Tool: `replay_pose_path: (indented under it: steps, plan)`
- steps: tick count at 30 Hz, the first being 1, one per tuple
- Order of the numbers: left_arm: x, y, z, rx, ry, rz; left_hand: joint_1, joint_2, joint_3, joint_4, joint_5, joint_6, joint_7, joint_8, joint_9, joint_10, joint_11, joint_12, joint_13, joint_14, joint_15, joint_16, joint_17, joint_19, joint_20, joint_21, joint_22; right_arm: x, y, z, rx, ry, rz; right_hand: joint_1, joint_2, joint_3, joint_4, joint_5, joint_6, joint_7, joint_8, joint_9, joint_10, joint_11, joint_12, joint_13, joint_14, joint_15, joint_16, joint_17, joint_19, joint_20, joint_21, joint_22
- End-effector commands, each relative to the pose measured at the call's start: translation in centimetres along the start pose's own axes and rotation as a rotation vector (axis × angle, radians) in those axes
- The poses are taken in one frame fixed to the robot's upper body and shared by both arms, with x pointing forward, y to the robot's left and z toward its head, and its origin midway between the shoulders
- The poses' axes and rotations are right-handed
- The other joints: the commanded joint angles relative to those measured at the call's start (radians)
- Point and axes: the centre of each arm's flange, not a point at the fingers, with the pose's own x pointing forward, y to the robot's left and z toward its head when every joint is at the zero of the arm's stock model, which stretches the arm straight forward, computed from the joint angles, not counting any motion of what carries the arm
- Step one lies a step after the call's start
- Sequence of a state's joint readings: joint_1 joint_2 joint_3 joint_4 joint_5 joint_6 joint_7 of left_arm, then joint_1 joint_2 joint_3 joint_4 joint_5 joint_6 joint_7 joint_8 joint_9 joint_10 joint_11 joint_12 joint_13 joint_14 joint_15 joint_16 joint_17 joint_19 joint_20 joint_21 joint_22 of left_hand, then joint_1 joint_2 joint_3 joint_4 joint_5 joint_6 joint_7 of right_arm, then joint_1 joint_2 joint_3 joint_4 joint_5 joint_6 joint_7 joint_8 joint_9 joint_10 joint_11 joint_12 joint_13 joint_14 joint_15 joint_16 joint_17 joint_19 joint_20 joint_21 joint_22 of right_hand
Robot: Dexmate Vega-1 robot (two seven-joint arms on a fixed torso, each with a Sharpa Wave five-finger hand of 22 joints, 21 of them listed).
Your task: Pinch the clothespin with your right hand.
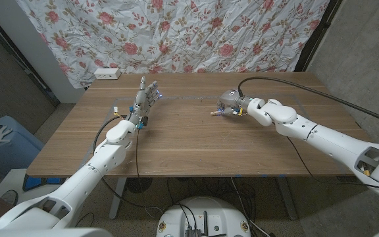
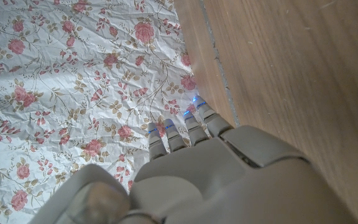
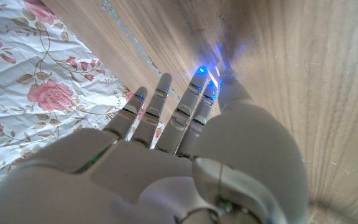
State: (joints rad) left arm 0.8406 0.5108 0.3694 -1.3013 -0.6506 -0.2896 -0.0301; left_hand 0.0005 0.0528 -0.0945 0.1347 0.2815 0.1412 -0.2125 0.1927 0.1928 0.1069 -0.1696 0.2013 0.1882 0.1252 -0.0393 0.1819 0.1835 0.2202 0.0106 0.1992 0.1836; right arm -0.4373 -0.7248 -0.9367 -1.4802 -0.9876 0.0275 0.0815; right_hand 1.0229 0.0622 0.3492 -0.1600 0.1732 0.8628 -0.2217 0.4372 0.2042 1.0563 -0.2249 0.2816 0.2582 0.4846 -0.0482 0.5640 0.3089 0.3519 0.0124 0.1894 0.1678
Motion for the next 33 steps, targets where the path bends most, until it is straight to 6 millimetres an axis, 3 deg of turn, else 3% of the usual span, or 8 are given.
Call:
replay_pose_path:
  steps: [1,33]
  plan:
    - [0.0,0.0,0.0,0.000,0.000,0.000,0.003,0.008,0.001,0.006,0.008,0.000,-0.009,0.006,0.005,0.001,-0.007,0.005,0.002,0.009,-0.006,0.008,0.004,0.007,-0.001,0.008,0.002,-0.6,-0.9,-0.6,0.027,0.021,-0.036,0.006,0.009,-0.003,0.001,0.005,0.011,0.001,-0.002,0.000,0.011,0.003,0.005,0.005,0.011,-0.151,0.006,0.003,0.011,-0.002,0.008,0.003]
    - [0.0,0.0,0.0,0.000,0.000,0.000,0.003,0.008,0.001,0.006,0.008,0.001,-0.009,0.006,0.005,0.002,-0.006,0.006,0.002,0.009,-0.007,0.008,0.004,0.006,-0.001,0.007,0.002,-2.4,-2.8,-1.7,0.159,0.087,-0.129,0.009,0.020,-0.006,0.001,0.007,0.024,0.001,-0.008,-0.007,0.018,0.003,0.006,0.011,0.017,-0.153,0.003,0.001,0.024,-0.006,0.010,0.003]
